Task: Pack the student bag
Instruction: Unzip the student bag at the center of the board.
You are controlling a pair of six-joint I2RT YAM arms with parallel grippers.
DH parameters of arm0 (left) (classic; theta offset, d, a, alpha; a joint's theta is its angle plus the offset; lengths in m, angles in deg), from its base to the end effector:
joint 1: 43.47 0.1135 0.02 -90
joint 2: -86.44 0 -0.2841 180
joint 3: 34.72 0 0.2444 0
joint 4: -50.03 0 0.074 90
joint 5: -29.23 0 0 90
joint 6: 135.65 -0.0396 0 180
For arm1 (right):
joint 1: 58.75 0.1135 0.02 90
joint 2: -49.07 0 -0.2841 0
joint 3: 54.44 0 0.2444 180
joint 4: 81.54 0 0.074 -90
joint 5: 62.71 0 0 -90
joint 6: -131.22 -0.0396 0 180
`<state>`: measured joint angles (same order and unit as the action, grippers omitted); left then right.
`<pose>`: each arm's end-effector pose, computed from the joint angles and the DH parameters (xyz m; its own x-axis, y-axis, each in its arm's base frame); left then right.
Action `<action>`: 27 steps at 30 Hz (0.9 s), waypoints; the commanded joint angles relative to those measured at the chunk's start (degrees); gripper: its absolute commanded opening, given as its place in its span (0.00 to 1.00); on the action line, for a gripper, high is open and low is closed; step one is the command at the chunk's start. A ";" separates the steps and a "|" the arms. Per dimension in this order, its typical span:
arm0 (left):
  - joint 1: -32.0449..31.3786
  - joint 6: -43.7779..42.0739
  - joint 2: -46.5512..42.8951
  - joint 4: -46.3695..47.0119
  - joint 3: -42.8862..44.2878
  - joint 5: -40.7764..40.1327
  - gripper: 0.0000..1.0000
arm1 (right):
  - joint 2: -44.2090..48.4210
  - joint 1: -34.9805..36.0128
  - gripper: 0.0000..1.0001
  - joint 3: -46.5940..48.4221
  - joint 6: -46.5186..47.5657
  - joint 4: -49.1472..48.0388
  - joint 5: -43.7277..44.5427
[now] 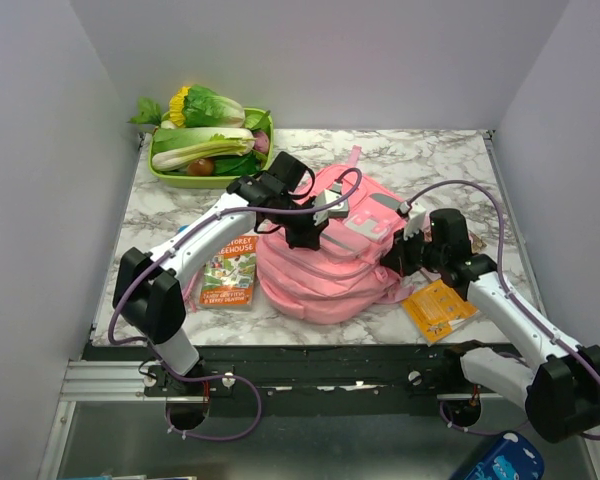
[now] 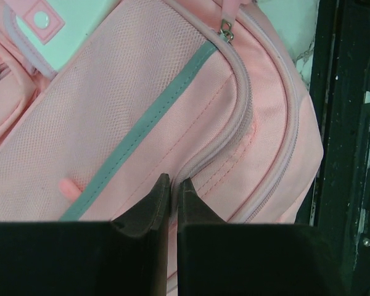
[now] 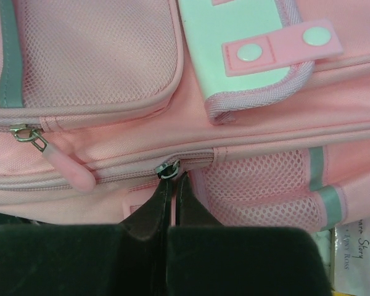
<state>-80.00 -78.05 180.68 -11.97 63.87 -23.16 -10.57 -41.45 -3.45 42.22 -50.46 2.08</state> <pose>0.2597 -0.2224 0.3263 -0.1799 0.6615 -0.7280 0.9834 0.1039 -0.1486 0.1883 0.0763 0.2517 -0.6000 -0.2034 -0.7737 -0.5924 0.7630 0.2588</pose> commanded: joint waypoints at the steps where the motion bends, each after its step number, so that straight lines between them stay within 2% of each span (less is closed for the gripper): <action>1: 0.24 -0.38 2.18 9.82 1.23 -3.33 0.05 | 1.28 2.04 0.02 1.28 -4.94 -1.74 -10.99; 7: 0.24 1.20 2.79 10.87 1.05 -2.80 0.05 | 2.07 3.09 0.01 -0.82 -9.24 -1.83 -12.83; 11: 0.24 2.69 4.02 11.92 1.67 -3.15 0.04 | 1.81 8.17 0.01 -2.50 -12.68 -3.76 -10.92; 13: 0.24 3.83 4.46 12.72 1.84 -3.85 0.00 | 1.10 12.39 0.01 -1.88 -13.64 -4.03 -8.21; 18: -0.12 10.15 6.40 16.76 1.14 -7.98 0.00 | 0.40 18.81 0.01 -1.97 -16.55 -5.70 -3.45; 23: -0.56 14.03 8.06 20.10 -0.88 -9.65 0.00 | 2.94 19.00 0.01 -3.98 -18.92 -6.22 4.01; 26: -0.56 15.52 8.86 20.89 -1.50 -10.09 0.00 | 3.04 19.00 0.06 -5.91 -21.38 -8.68 6.57; 27: -0.56 15.79 8.86 21.07 -1.85 -10.27 0.00 | 2.95 19.00 0.12 -6.45 -22.17 -9.30 7.28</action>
<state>-78.76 -69.33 187.39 -2.62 63.04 -33.65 -8.95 -24.67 -8.39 24.80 -50.97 13.21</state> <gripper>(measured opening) 0.118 0.060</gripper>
